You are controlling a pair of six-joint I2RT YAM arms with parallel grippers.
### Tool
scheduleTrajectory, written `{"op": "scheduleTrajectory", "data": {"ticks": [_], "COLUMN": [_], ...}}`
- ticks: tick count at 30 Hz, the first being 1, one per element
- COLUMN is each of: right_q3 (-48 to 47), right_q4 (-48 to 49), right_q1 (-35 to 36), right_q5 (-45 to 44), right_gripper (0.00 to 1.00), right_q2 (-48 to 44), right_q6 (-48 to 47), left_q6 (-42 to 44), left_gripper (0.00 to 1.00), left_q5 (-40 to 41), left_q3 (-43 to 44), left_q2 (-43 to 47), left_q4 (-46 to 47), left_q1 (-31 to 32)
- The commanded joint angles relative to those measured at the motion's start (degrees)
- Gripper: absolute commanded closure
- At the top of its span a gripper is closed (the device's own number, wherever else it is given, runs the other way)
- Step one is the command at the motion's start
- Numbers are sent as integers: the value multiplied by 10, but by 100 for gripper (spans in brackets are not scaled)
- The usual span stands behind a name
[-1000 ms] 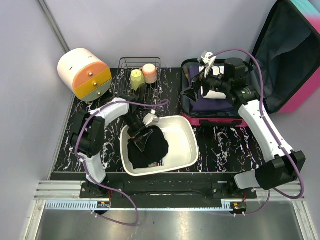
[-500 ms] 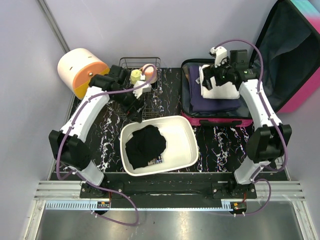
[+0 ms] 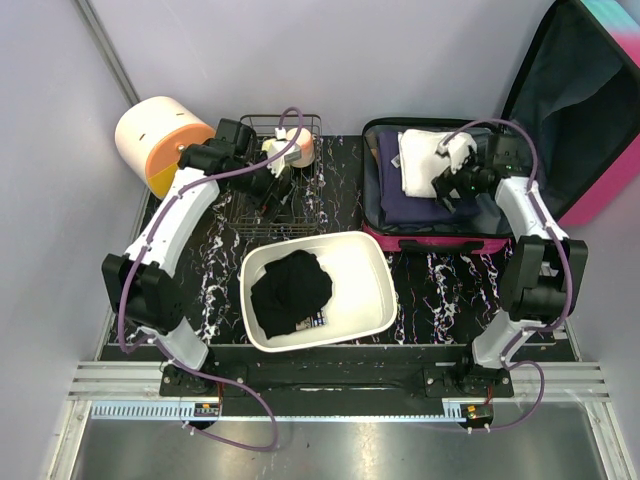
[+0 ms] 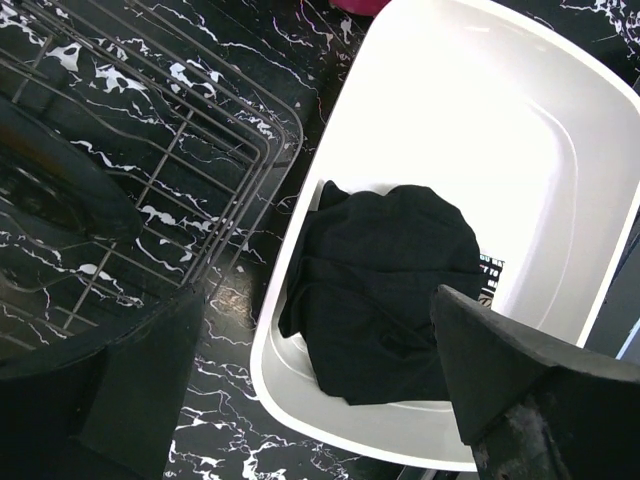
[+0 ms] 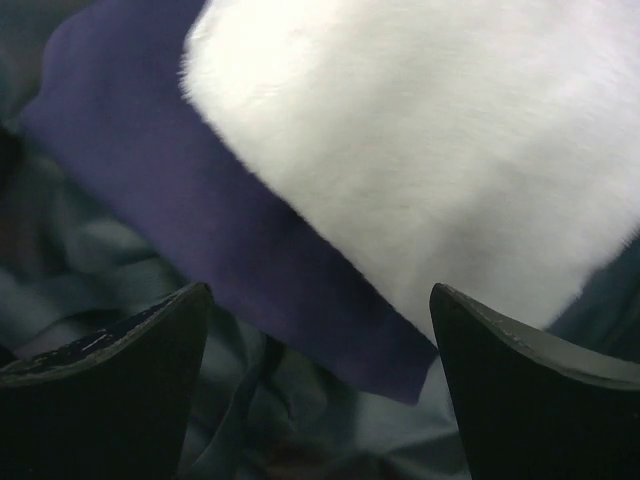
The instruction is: Open, take out, and arrange the luggage
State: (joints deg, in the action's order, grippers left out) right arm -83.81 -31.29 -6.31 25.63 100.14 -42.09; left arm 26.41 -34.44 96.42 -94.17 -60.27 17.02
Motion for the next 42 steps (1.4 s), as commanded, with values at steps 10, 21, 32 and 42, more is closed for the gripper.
{"op": "scheduleTrajectory", "data": {"ticks": [10, 21, 32, 42], "right_q3": [94, 40, -37, -188], "right_q4": [194, 166, 136, -44], "right_q1": [22, 24, 24, 13], "right_q5": [26, 14, 14, 101], "right_gripper": [6, 1, 61, 100], "right_q2": [19, 108, 108, 81], "right_q6": [-393, -486, -406, -238], "left_q6": [5, 7, 0, -23], "left_gripper": [1, 1, 1, 1], "left_q5": [-34, -26, -24, -31], "left_q3": [61, 65, 68, 61], "left_q2": [-41, -47, -45, -44], "left_q4": [-13, -20, -20, -9], "left_q1": [0, -2, -6, -17]}}
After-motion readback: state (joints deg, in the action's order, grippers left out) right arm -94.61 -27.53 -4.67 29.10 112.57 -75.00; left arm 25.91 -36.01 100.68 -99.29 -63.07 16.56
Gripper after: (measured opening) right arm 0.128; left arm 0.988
